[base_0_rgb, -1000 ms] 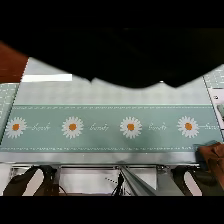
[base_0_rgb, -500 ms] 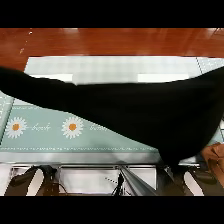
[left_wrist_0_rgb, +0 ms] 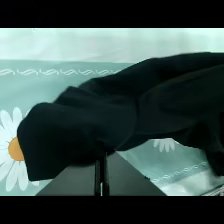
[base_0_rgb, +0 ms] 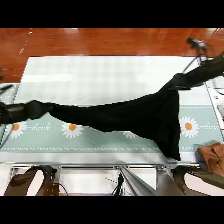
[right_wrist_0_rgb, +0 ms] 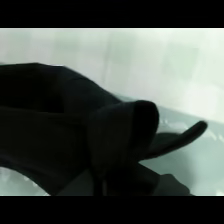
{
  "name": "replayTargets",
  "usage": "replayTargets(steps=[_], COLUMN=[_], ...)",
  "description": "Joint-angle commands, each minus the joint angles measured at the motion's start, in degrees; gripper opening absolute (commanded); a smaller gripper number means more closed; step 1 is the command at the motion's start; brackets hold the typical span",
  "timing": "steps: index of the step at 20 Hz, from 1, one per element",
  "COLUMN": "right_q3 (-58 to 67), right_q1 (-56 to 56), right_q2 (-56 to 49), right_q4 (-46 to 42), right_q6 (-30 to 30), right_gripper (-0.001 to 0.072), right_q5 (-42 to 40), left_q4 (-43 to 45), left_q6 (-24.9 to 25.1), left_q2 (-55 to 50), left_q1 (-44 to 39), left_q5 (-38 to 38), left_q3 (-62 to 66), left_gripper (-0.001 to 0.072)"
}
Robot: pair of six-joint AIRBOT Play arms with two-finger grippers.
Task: Fold the shirts.
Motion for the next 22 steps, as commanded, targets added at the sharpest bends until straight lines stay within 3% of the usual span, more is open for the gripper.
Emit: replayTargets(steps=[1,5,8,9,10,13,17,22], right_q3=[-0.02,-0.02,-0.02,0.07,0.52,4.79,4.37,-19.06], right_q1=[1.88,1.77,1.77,1.7,1.4,-0.72,-10.93,-33.55], right_q2=[-9.4,-13.66,-15.08,-14.97,-14.6,-11.58,-1.2,14.67], right_q4=[0.42,-0.24,-0.17,-0.22,-0.17,-5.84,-16.13,-3.85], right_q6=[0.46,2.16,2.45,1.84,-0.17,-6.27,-1.75,-1.57], right_gripper=[0.0031,0.0031,0.0046,0.0169,0.0277,0.0458,0.0465,0.0474], right_q5=[-10.75,-21.79,-23.8,-22.8,-20.28,-4.94,6.47,10.51], left_q4=[-0.26,-0.22,-0.22,-0.24,-0.22,-0.22,-0.22,-0.22], left_q6=[1.53,1.53,1.51,1.51,1.53,1.51,1.51,1.53], left_q2=[0.07,-0.44,-2.29,-3.06,-3.76,-4.46,-4.44,-4.44], left_q1=[-5.73,-12.68,-16.02,-16.65,-17.07,-17.31,-17.33,-17.31], left_q5=[12.76,22.38,26.4,26.62,26.56,26.58,26.56,26.62], left_q3=[-10.43,-15.96,-16.96,-16.96,-16.96,-16.94,-16.92,-16.9], left_gripper=[0.0024,0.0024,0.0024,0.0024,0.0024,0.0024,0.0024,0.0024])
